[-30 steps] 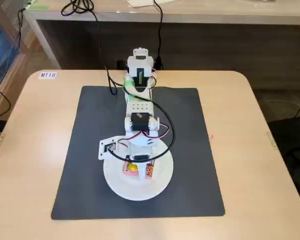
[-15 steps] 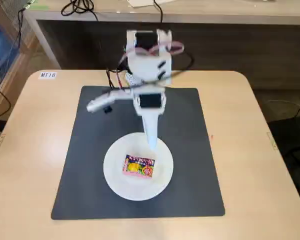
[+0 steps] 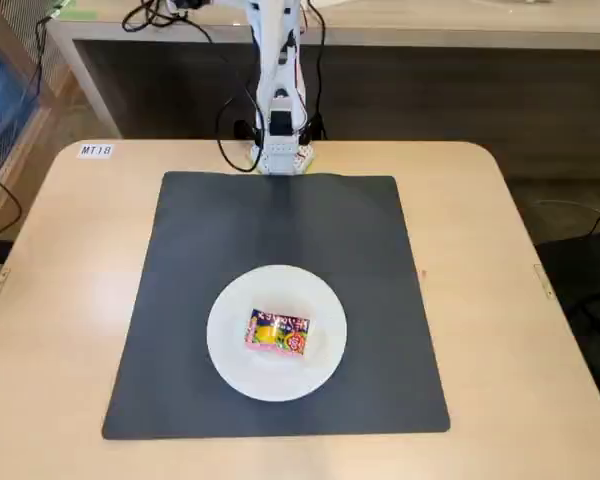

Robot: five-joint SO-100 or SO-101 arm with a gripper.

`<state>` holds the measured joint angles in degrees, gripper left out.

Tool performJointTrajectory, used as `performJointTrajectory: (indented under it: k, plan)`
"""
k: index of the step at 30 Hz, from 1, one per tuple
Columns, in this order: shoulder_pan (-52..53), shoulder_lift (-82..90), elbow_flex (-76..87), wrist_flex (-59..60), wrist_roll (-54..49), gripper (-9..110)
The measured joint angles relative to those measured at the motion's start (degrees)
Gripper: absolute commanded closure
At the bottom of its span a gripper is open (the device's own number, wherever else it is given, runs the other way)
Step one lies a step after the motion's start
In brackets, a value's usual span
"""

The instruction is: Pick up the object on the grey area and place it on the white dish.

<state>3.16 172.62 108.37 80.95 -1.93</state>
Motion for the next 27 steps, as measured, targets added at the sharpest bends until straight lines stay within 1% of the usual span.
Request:
performJointTrajectory:
  k: [4, 8, 11, 16, 23, 27]
  plan:
    - [-0.2, 15.1, 21.5, -0.8, 0.6, 101]
    - [-1.5, 17.7, 35.6, -0.1, -1.7, 101]
    - [-1.3, 17.8, 41.7, -2.2, -3.3, 101]
    - [2.2, 17.9, 47.9, -6.4, -3.3, 101]
    - [2.3, 17.9, 63.6, -13.1, -3.3, 101]
    - [2.0, 17.9, 66.8, -15.0, -3.3, 101]
